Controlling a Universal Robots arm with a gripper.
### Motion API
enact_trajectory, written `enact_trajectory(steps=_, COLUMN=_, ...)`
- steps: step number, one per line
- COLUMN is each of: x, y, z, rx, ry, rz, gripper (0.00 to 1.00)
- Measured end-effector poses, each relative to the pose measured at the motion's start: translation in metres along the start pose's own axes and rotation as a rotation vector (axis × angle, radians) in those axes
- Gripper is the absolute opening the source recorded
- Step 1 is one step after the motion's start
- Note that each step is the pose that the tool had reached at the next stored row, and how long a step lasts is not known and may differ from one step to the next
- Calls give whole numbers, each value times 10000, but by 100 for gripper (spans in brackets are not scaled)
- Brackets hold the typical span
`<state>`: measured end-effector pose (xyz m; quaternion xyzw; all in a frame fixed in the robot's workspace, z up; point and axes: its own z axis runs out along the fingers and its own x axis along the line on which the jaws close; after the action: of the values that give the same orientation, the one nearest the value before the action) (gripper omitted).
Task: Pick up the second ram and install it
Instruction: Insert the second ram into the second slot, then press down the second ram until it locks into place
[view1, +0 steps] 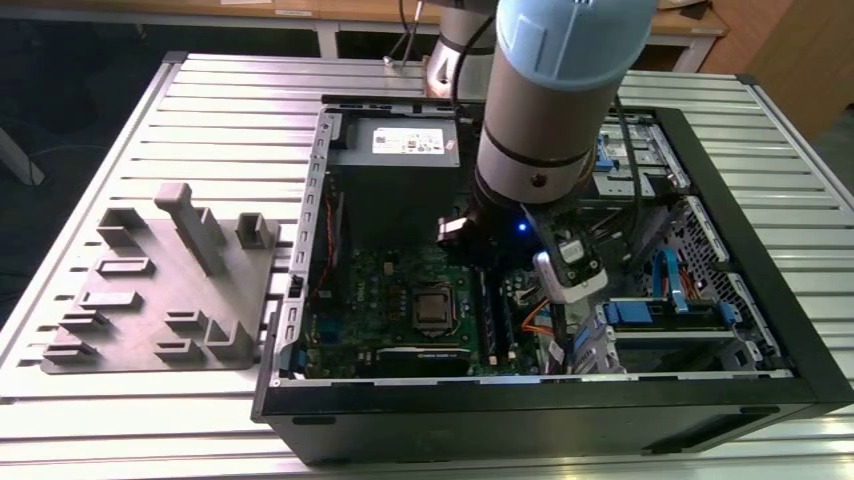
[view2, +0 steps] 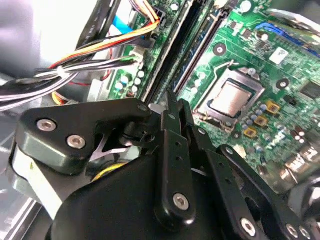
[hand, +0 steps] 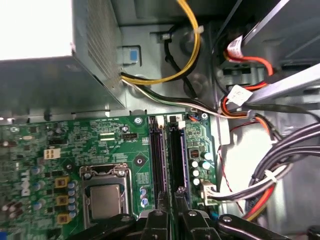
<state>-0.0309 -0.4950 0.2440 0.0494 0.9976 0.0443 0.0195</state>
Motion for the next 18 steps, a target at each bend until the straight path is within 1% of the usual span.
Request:
enact_trajectory(steps=2, x=-1, y=3, z=-35, rx=0, ry=0, rz=0, gripper=16)
enact_trajectory(steps=4, x=-2, y=5, z=-52, rx=-1, ry=-1, rz=0, gripper=16)
enact_trajectory(steps=18, x=-2, y=5, z=-54, rx=-2, ry=-5, rz=-1, gripper=16)
